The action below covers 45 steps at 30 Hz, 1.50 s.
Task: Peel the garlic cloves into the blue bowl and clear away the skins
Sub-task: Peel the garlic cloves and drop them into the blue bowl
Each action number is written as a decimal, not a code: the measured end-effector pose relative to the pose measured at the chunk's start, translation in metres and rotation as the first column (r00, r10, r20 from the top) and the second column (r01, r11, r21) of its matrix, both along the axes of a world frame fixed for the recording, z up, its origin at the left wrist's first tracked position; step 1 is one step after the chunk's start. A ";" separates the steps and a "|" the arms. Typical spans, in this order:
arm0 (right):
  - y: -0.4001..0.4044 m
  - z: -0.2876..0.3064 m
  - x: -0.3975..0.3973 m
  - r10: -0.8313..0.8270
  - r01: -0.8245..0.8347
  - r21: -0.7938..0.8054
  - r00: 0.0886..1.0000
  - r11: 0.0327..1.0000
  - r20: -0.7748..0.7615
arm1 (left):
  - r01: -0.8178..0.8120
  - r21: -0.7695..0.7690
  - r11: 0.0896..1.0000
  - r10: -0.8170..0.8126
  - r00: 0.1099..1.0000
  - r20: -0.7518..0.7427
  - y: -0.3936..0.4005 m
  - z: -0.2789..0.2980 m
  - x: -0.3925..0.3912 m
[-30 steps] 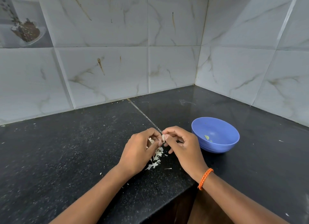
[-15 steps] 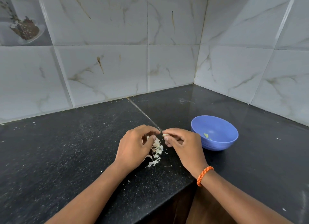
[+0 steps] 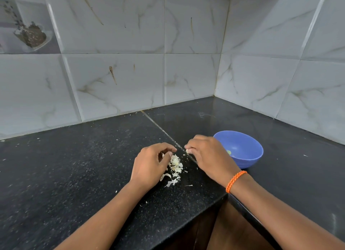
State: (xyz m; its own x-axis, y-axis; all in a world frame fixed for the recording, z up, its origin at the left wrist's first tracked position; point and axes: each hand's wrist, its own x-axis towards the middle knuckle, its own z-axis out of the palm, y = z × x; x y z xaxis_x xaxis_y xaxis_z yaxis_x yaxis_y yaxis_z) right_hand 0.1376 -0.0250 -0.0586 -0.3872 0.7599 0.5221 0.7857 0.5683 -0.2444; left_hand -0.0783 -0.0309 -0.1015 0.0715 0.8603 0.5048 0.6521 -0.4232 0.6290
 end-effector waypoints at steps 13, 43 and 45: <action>0.004 0.009 0.007 -0.051 0.050 0.125 0.999 0.991 0.005 | 0.006 -0.017 1.000 -0.006 1.000 -0.006 0.003 -0.001 0.003; -0.005 -0.038 -0.010 0.069 -0.115 -0.057 0.855 0.992 -0.513 | 0.016 0.028 0.999 -0.018 0.999 0.039 0.001 0.001 0.010; -0.004 -0.040 -0.010 0.073 -0.119 -0.056 0.850 0.991 -0.522 | 0.026 0.030 0.999 -0.027 0.999 0.039 0.000 0.002 0.012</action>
State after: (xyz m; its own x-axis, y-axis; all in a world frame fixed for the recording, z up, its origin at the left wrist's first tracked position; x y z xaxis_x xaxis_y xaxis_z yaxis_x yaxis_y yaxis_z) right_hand 0.1279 -0.0286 -0.0985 -0.1520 0.7822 0.6043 0.4745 0.5941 -0.6496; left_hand -0.0659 -0.0306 -0.0999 0.0741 0.8431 0.5327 0.6156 -0.4589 0.6407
